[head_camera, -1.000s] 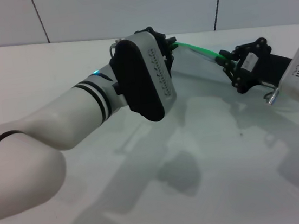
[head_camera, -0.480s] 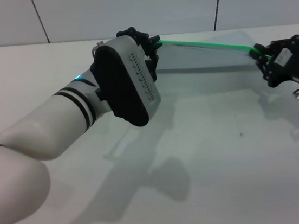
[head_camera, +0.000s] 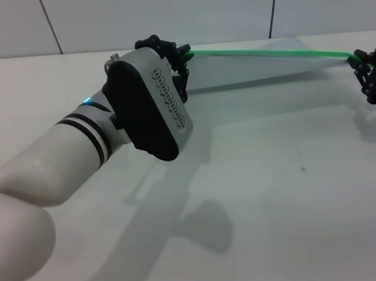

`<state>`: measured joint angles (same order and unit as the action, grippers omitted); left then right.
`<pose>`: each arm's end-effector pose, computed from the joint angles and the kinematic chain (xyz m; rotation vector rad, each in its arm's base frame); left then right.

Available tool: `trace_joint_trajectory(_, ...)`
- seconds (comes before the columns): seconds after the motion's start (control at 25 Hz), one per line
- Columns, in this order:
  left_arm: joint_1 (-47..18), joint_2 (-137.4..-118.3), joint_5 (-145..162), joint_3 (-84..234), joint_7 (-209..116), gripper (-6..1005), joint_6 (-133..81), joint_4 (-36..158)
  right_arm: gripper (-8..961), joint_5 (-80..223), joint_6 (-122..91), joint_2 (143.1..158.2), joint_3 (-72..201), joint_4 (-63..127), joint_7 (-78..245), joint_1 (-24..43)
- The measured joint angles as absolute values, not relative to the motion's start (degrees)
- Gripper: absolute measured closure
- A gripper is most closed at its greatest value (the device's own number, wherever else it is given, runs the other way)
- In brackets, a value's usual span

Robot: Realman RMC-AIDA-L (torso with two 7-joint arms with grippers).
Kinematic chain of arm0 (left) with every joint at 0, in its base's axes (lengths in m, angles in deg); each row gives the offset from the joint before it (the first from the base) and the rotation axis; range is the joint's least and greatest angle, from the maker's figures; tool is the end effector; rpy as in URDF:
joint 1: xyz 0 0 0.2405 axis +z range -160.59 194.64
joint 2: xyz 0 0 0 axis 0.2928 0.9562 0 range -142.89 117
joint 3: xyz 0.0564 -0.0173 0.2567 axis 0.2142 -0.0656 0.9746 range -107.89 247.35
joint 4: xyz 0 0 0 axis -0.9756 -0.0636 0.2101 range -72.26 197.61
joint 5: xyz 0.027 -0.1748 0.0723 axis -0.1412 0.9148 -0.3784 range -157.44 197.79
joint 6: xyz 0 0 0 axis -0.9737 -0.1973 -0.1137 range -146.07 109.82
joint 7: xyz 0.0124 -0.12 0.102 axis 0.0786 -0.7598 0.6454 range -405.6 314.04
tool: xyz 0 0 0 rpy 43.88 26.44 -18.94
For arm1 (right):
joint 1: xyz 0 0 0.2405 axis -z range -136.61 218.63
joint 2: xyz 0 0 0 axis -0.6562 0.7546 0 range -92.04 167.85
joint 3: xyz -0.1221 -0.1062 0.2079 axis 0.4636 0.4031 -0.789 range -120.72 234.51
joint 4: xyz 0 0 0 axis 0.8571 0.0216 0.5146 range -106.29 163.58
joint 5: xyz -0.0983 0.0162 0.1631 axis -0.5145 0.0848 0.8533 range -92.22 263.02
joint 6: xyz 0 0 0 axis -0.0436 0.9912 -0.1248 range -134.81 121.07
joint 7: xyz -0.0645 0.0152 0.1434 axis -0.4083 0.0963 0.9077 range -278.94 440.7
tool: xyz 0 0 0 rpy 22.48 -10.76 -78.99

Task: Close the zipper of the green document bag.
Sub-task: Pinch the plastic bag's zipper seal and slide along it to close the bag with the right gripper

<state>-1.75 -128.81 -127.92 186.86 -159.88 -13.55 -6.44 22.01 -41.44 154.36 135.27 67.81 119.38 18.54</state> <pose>-0.1667 0.3696 -0.0541 -2.0201 0.4874 0.0137 0.2963 0.3881 -0.0046 -2.1252 0.1790 0.1787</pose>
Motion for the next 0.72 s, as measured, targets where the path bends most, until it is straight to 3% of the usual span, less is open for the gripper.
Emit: trace_joint_trajectory(0.72,-1.07,-128.86,-127.92,186.90,-159.16,860,-13.55,-7.19,866,22.07,-41.42,154.30,131.73,65.39,117.05,18.11)
